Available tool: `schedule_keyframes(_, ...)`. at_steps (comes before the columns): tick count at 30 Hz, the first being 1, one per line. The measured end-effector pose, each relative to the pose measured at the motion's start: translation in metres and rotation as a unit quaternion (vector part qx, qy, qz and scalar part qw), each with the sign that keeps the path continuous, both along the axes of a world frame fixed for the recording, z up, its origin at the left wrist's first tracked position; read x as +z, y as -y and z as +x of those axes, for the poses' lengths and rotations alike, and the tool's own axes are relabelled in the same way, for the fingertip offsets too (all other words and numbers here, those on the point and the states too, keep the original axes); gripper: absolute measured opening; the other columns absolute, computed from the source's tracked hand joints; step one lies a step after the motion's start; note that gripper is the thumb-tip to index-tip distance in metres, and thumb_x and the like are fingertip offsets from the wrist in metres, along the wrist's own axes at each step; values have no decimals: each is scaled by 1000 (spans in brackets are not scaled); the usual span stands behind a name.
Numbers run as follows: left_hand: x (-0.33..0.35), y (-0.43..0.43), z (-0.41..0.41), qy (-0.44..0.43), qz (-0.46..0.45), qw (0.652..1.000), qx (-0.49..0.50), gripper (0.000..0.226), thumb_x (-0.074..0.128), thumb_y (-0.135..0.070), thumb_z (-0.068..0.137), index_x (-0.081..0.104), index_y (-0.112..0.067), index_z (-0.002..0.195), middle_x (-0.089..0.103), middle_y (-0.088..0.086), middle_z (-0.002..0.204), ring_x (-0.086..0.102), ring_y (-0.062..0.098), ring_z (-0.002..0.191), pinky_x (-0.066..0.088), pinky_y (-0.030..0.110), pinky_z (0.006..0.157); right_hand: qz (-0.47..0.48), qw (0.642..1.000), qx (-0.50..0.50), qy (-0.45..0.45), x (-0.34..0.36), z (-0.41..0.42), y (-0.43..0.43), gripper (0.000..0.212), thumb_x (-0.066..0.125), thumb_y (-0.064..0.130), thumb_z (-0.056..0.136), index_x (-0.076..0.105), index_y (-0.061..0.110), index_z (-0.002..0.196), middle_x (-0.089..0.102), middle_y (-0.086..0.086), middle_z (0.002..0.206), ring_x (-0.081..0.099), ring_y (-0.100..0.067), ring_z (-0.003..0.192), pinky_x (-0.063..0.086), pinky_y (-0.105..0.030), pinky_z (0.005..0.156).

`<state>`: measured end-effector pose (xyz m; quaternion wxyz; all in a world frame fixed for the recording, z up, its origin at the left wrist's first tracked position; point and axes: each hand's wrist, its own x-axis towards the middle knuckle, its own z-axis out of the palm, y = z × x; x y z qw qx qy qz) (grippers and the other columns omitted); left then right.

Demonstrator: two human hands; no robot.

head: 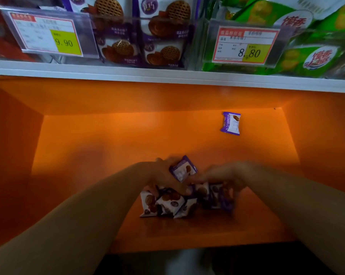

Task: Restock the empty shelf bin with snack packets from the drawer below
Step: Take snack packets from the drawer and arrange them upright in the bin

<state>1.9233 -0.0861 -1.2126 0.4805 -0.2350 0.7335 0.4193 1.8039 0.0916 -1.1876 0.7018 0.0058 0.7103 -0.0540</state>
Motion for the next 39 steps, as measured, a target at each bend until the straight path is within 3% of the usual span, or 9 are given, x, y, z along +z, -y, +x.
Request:
schedule_keyframes(4,-6,-10,1,-10,48,998,38,137,98,-50,54,1,-64,151,0,-10,163,34,42,143,63,50,82,-73,993,-96,22,-19,8,7,89,85,73,60,59,32,134,64,-11,132,65,-41,115,54,-66,89)
schedule_keyframes(8,-7,-10,-1,-59,27,998,8,137,96,-49,58,-2,-58,154,4,-6,163,27,40,147,51,55,103,-109,982,-153,18,-17,8,15,51,72,63,85,64,30,123,69,-7,121,69,-35,107,54,-61,93)
schedule_keyframes(12,-20,-1,-3,-110,17,989,96,124,95,-30,65,14,-52,156,21,0,158,43,35,136,54,44,96,-118,972,-205,-4,-24,-3,14,48,73,51,89,64,22,126,65,-8,125,66,-34,111,54,-61,95)
schedule_keyframes(15,-18,6,-7,-157,32,965,207,97,89,-16,76,34,-40,153,48,-6,132,56,21,112,55,33,85,-164,957,-239,-28,-29,-10,19,35,76,27,89,65,19,121,69,-13,120,71,-33,106,58,-58,91)
schedule_keyframes(21,-17,22,-8,-145,35,944,295,80,92,-21,73,45,-35,136,56,-13,105,64,13,84,54,25,56,-204,940,-274,-16,-41,-12,36,60,83,0,74,66,22,127,58,-16,134,65,-33,116,62,-45,87)
schedule_keyframes(26,-20,20,-7,-132,30,955,264,99,97,-29,65,38,-38,144,47,0,138,58,22,112,54,32,78,-189,963,-194,-18,-45,-14,35,59,64,-18,80,61,13,131,67,-18,126,68,-31,112,60,-43,95)
schedule_keyframes(29,-21,12,-12,-153,28,959,237,109,97,-27,65,35,-39,154,36,2,152,50,28,131,51,32,92,-171,971,-158,-63,-40,-9,30,50,63,-13,88,60,20,126,70,-12,116,69,-29,106,61,-44,89)
schedule_keyframes(32,-15,9,-14,-174,28,947,268,97,94,-17,69,45,-33,151,51,-8,123,58,16,107,56,30,87,-181,966,-171,-74,-34,-6,30,38,64,0,95,64,28,121,72,-7,107,69,-23,94,57,-38,67)
schedule_keyframes(39,54,42,0,-200,8,935,293,79,90,-5,69,60,-34,136,66,-3,108,73,26,86,64,48,70,-261,941,-179,-117,10,7,54,45,72,3,87,65,31,121,72,-7,115,70,-31,106,61,-60,79)
